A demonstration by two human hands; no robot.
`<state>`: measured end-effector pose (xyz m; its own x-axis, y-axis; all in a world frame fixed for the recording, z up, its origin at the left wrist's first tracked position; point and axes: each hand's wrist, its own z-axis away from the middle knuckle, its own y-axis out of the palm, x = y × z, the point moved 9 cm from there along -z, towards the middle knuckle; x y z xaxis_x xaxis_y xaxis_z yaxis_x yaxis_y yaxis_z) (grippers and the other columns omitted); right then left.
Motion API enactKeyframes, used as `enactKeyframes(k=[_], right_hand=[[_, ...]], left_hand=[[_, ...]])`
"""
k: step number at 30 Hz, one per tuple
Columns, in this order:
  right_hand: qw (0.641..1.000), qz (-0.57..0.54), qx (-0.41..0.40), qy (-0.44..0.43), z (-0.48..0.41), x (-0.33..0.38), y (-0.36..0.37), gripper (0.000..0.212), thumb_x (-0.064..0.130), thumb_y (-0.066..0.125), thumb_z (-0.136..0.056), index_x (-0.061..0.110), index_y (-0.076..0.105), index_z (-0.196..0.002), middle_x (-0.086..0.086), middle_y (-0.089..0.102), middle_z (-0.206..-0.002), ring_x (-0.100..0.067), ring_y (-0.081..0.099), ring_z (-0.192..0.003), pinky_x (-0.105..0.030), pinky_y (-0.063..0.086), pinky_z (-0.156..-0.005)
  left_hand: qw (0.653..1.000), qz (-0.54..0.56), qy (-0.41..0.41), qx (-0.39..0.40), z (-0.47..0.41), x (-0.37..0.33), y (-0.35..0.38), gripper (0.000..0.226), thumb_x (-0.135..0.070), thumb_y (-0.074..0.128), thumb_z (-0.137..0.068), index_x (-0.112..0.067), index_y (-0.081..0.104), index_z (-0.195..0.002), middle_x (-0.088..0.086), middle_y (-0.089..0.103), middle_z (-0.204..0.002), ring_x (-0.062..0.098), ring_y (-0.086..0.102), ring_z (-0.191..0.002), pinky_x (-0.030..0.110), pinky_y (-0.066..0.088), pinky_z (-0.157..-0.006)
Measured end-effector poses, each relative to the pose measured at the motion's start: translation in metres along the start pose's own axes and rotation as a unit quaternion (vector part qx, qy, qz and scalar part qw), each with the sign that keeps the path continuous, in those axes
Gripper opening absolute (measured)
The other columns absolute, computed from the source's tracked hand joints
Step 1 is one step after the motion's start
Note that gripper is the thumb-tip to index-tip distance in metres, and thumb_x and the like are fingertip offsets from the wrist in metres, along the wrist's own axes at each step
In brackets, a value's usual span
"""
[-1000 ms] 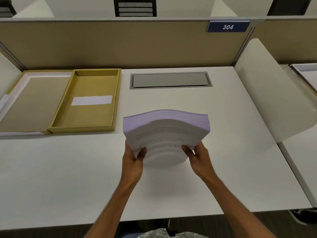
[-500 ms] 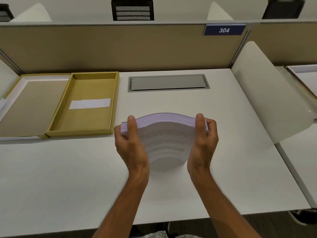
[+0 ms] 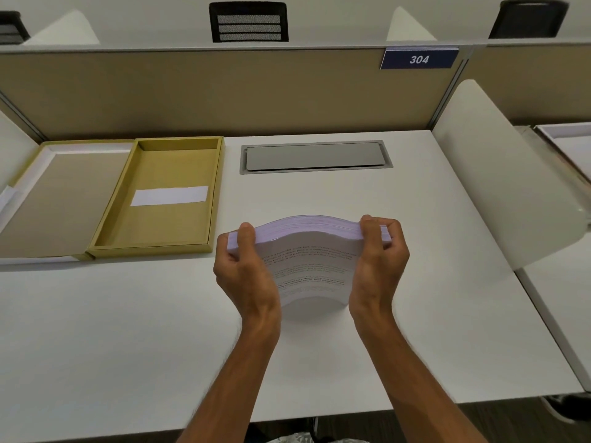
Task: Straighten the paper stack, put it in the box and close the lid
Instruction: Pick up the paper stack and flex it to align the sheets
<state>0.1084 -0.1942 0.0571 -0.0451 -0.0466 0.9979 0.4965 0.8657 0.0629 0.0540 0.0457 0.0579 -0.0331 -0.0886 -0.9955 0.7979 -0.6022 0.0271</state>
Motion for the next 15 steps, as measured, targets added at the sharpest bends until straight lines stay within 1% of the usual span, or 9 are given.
enactKeyframes(k=[2,5,9,11,13,15], right_hand=[[1.000,-0.002,-0.002,0.001,-0.0005,-0.0011,-0.0001,0.021,0.043,0.058,-0.087,0.022,0.056,-0.083,0.010,0.058,-0.076,0.001,0.053,-0.063,-0.012,0.044,-0.054],[1.000,0.011,0.001,-0.014,0.0000,-0.0001,0.0004,0.024,0.041,0.057,-0.088,0.017,0.058,-0.088,0.010,0.058,-0.075,0.004,0.055,-0.062,-0.010,0.044,-0.053],[1.000,0.008,0.009,-0.011,-0.0020,0.0002,0.0009,0.024,0.046,0.057,-0.088,0.023,0.057,-0.084,0.013,0.057,-0.072,0.005,0.053,-0.061,-0.011,0.044,-0.051],[1.000,0.001,0.023,-0.007,-0.0019,-0.0009,0.0017,0.027,0.049,0.057,-0.087,0.023,0.057,-0.084,0.017,0.057,-0.069,0.004,0.054,-0.060,-0.011,0.044,-0.051],[0.999,-0.008,0.039,-0.014,-0.0006,-0.0007,0.0023,0.027,0.048,0.058,-0.086,0.021,0.057,-0.083,0.018,0.057,-0.069,0.003,0.053,-0.060,-0.011,0.043,-0.052],[0.998,-0.016,0.051,-0.023,-0.0001,-0.0001,0.0026,0.026,0.045,0.058,-0.087,0.019,0.058,-0.085,0.018,0.058,-0.070,0.002,0.054,-0.062,-0.012,0.044,-0.053]], left_hand=[[1.000,-0.001,0.004,0.003,-0.0013,0.0001,0.0004,0.023,-0.044,0.049,-0.093,-0.033,0.053,-0.074,-0.002,0.060,-0.076,0.012,0.058,-0.070,0.014,0.044,-0.049],[1.000,-0.003,0.011,0.010,-0.0032,-0.0007,0.0017,0.022,-0.046,0.046,-0.093,-0.032,0.052,-0.077,-0.003,0.060,-0.076,0.011,0.059,-0.071,0.013,0.045,-0.049],[0.999,-0.006,0.028,0.024,-0.0040,-0.0015,0.0028,0.023,-0.050,0.044,-0.093,-0.032,0.051,-0.080,-0.002,0.059,-0.077,0.011,0.059,-0.072,0.010,0.046,-0.048],[0.999,-0.005,0.031,0.028,-0.0038,-0.0002,0.0029,0.024,-0.053,0.044,-0.093,-0.033,0.051,-0.081,-0.001,0.059,-0.078,0.011,0.059,-0.071,0.010,0.046,-0.049],[0.999,0.004,0.034,0.034,-0.0025,0.0005,0.0032,0.025,-0.053,0.044,-0.093,-0.032,0.052,-0.083,-0.002,0.059,-0.078,0.006,0.059,-0.069,0.010,0.046,-0.050],[0.998,0.017,0.045,0.044,-0.0006,-0.0007,0.0045,0.025,-0.051,0.045,-0.093,-0.028,0.053,-0.087,-0.006,0.057,-0.075,-0.002,0.059,-0.065,0.010,0.045,-0.051]])
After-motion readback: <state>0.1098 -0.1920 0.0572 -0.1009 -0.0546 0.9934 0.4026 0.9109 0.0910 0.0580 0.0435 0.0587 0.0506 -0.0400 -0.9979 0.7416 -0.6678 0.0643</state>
